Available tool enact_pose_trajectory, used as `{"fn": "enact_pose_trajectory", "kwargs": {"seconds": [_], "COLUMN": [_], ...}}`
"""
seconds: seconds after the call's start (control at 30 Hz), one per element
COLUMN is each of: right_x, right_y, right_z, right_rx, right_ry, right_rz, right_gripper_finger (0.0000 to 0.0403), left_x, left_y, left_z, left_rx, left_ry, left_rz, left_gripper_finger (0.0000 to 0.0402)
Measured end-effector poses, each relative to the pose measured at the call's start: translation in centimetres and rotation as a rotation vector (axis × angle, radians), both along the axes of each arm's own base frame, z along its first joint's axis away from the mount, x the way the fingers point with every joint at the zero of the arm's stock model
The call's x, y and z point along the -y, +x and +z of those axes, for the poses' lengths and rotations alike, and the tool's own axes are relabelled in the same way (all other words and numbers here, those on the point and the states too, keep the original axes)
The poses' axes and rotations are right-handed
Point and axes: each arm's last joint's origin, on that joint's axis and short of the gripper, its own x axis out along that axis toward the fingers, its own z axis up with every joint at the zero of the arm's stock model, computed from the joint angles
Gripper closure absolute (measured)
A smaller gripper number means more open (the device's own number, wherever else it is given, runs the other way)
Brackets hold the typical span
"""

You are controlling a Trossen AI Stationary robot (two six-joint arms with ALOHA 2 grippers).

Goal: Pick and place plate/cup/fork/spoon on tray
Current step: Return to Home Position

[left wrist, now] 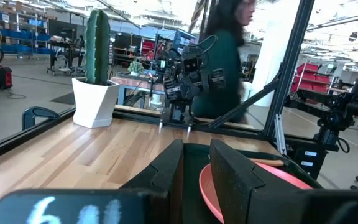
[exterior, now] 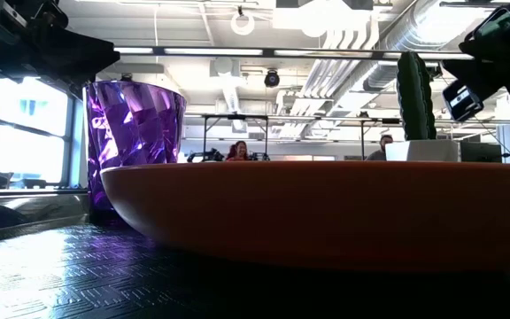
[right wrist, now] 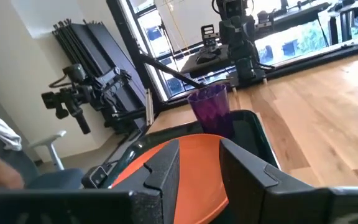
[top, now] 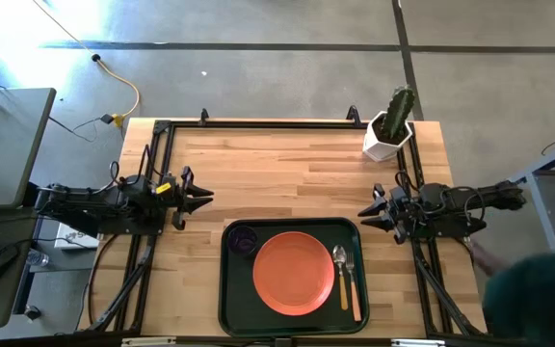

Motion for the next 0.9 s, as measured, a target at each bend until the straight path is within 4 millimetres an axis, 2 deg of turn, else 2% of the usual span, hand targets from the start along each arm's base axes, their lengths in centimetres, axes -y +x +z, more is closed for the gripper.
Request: {"fn": "enact_pose_trajectory", "kwargs": {"seconds": [0.9], "right_x": [0.00], "right_y": [0.00], "right_z": [0.00], "right_rx": [-0.003], "right_ry": [0.011], "right_rz": [0.000], "right_gripper_finger": [0.0300], "left_x": [0.00], "left_y": [0.00], "left_z": [-0.01], "left_rx": [0.000], "left_ry": [0.000], "left_rz": [0.000], "left_gripper_finger": [0.0330]}}
